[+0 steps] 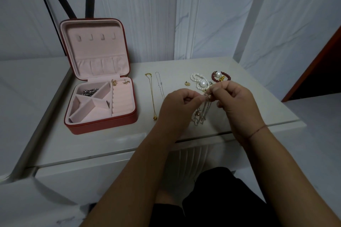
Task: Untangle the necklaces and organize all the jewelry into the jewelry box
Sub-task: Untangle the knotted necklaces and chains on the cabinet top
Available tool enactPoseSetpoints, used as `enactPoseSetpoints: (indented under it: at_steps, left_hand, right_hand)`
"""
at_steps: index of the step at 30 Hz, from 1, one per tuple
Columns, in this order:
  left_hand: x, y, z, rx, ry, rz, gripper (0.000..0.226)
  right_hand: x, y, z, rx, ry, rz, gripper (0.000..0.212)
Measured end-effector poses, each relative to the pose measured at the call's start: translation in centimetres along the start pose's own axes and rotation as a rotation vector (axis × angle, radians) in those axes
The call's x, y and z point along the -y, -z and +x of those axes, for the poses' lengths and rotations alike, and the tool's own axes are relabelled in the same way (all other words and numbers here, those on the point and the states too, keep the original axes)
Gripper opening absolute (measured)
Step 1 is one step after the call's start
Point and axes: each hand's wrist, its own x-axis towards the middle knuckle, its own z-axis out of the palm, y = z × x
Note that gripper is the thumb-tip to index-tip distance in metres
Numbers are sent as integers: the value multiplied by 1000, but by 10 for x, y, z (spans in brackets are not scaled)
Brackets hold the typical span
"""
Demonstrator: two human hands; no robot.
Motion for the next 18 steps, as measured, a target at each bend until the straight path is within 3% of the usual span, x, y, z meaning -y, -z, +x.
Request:
enactPoseSetpoints:
  at_steps: [6, 12, 18]
  left_hand:
    - [2, -1, 3, -38, 84, -47, 18]
    - [6, 7, 6, -61, 215, -429, 31]
    - [2, 9, 7, -151, 327, -780, 29]
  right_hand:
    - [-3, 3, 0, -6, -39, -7, 15]
    - [-4, 6, 1, -66, -119, 76, 16]
    - [-3, 5, 4, -89, -176, 268, 24]
